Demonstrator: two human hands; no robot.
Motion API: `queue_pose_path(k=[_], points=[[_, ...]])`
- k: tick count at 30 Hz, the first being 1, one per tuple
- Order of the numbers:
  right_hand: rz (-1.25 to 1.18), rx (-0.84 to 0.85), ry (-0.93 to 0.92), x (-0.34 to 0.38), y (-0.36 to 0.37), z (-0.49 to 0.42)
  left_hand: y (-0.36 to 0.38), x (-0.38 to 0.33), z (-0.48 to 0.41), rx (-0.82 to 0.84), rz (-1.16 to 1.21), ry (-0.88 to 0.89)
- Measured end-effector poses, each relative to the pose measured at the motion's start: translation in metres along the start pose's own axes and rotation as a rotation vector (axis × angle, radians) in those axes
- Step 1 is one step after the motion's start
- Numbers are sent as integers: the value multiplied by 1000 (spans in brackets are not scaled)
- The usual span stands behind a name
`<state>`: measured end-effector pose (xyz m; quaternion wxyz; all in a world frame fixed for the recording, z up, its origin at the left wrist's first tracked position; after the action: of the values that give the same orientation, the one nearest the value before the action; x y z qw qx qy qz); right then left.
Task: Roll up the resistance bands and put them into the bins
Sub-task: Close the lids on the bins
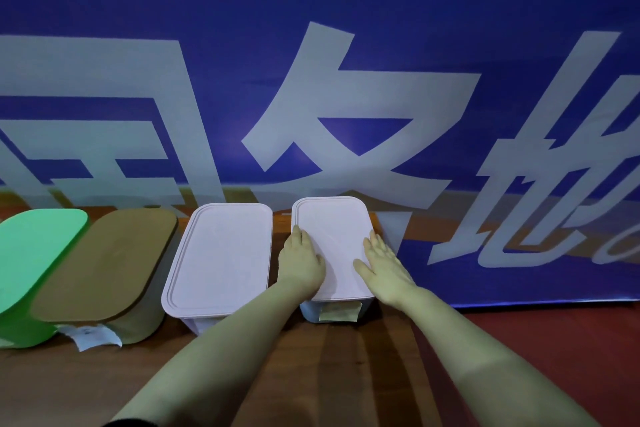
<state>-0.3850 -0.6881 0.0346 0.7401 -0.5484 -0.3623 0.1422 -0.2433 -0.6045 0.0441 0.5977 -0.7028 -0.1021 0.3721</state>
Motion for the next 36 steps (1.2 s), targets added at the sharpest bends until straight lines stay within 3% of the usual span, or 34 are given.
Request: queue_pose_path(k=[11,18,23,26,32,36], points=[[64,-35,-1,-4,17,-5,26,9,3,-81,-93,72],[117,-25,-21,-2,11,-9,25,7,-4,15,-135,89],[304,-234,-55,10,-22,-29,3,-2,-10,-39,-268,169],[290,-298,-40,13,-29,-48,-7,-7,-15,-44,-339,204],[131,-228,-73,23,-26,-93,-17,-17,-34,25,-553,287],[164,-136,-101,16,-11,-106,-15,-26,-48,55,-636,333]])
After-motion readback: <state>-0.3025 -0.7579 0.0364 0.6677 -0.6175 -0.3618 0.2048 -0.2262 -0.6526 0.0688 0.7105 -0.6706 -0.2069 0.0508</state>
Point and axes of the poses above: each hand's wrist, its own z-axis away from the middle knuckle, its own y-axis out of the palm, x = y × z, the point moved 8 cm from there along -z, towards the middle knuckle, and after that the axes turned 6 degrees about -x, right-handed, at the moved point
